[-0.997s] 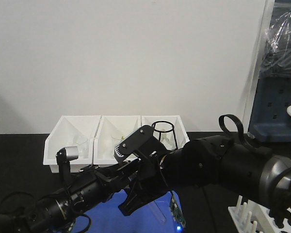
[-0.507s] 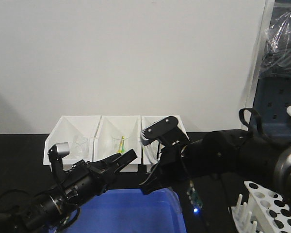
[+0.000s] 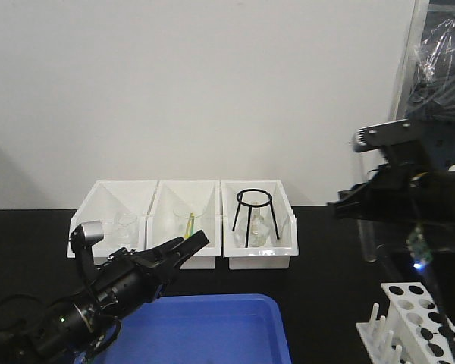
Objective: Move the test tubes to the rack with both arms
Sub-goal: 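Carry the test tube with the right gripper above the white rack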
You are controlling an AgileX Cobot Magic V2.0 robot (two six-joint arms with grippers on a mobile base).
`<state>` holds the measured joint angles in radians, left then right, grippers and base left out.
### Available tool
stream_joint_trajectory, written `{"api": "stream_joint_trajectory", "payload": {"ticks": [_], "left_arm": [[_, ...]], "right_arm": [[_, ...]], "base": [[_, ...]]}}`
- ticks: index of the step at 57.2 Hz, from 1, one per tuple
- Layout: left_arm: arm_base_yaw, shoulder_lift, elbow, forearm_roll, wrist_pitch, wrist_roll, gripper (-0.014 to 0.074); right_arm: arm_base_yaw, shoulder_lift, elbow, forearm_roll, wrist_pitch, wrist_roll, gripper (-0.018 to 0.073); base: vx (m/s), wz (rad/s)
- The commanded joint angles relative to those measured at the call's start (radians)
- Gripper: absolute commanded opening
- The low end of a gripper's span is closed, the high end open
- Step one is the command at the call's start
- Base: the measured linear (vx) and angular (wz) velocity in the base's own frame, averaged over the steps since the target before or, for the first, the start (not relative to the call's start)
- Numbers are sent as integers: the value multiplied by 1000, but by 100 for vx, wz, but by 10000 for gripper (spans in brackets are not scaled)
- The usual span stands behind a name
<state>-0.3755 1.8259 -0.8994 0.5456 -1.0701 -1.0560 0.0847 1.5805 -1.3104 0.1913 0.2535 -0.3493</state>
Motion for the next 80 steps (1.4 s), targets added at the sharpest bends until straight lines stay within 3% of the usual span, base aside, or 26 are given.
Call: {"api": "stream_joint_trajectory", "payload": {"ticks": [1, 10, 23, 28, 43, 63, 80], "left_arm": [[-1, -47, -25, -33, -72, -5, 556], [-1, -47, -25, -34, -71, -5, 556], [-1, -47, -25, -34, -71, -4, 556], [-1, -47, -25, -34, -71, 0, 556], [-1, -47, -25, -34, -71, 0, 556], [-1, -47, -25, -34, -66, 2, 556], [-1, -47, -25, -34, -66, 2, 556]], "right_arm": [[-54, -114, 83, 20, -215, 1, -9], [-78, -205, 355, 28, -536, 2, -7], [-73, -199, 581, 11, -801, 126, -7], [-74, -199, 635, -49, -906, 150, -7], [-74, -155, 680, -147, -942, 245, -7], [-74, -144, 680, -149, -887, 245, -7], [-74, -75, 680, -140, -954, 235, -7]], "base": [[0, 0], [0, 0], [0, 0], [0, 0], [0, 0], [0, 0], [0, 0]]}}
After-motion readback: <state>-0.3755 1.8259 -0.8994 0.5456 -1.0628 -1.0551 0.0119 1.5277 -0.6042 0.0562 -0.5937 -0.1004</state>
